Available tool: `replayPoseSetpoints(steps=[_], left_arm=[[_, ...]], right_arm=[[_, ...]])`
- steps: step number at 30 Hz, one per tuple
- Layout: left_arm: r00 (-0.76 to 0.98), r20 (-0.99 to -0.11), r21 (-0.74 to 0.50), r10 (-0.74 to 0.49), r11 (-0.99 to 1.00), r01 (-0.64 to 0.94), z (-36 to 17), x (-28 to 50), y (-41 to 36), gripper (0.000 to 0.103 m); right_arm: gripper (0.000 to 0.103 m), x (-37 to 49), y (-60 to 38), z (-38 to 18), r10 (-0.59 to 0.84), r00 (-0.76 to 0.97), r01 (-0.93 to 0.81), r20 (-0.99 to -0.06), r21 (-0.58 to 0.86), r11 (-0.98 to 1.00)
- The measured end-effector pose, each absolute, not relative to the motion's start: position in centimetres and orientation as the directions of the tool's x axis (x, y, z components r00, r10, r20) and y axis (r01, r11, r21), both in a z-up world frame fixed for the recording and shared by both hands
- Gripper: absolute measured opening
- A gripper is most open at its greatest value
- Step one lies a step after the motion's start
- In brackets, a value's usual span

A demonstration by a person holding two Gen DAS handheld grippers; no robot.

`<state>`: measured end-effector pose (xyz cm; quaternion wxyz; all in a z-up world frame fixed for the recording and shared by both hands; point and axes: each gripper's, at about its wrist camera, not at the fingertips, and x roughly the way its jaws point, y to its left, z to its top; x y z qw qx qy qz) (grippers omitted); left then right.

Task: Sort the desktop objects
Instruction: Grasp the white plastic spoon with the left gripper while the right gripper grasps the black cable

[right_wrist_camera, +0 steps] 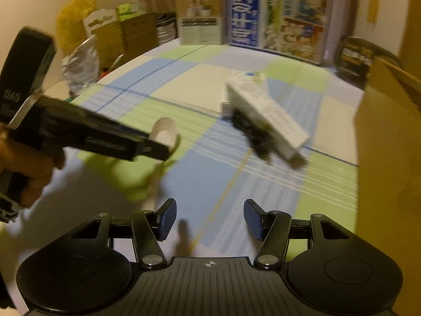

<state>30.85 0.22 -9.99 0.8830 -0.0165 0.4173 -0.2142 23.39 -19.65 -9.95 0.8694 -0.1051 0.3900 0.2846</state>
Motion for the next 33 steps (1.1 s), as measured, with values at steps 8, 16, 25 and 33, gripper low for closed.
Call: replayPoseSetpoints(steps=[8, 16, 25, 33], left_arm=[[0.596, -0.736, -0.082, -0.321, 0.916, 0.392, -10.0, 31.2, 0.7, 0.010], [0.601, -0.729, -0.110, -0.327, 0.923, 0.369, -10.2, 31.4, 1.0, 0.036], [0.603, -0.720, -0.126, -0.344, 0.919, 0.374, -10.3, 31.2, 1.1, 0.046], [0.612, -0.711, -0.103, -0.346, 0.912, 0.397, -10.5, 30.9, 0.3, 0.048]], right_arm=[[0.056, 25.5, -19.8, -9.5, 0.356, 0.612, -0.531, -0.706, -0.034, 0.847], [0.061, 29.1, -18.3, -10.4, 0.367, 0.612, -0.550, -0.700, -0.043, 0.834], [0.050, 32.5, -17.3, -12.8, 0.381, 0.584, -0.537, -0.717, 0.010, 0.843], [0.017, 30.0, -18.6, -11.8, 0.398, 0.557, -0.501, -0.729, 0.086, 0.861]])
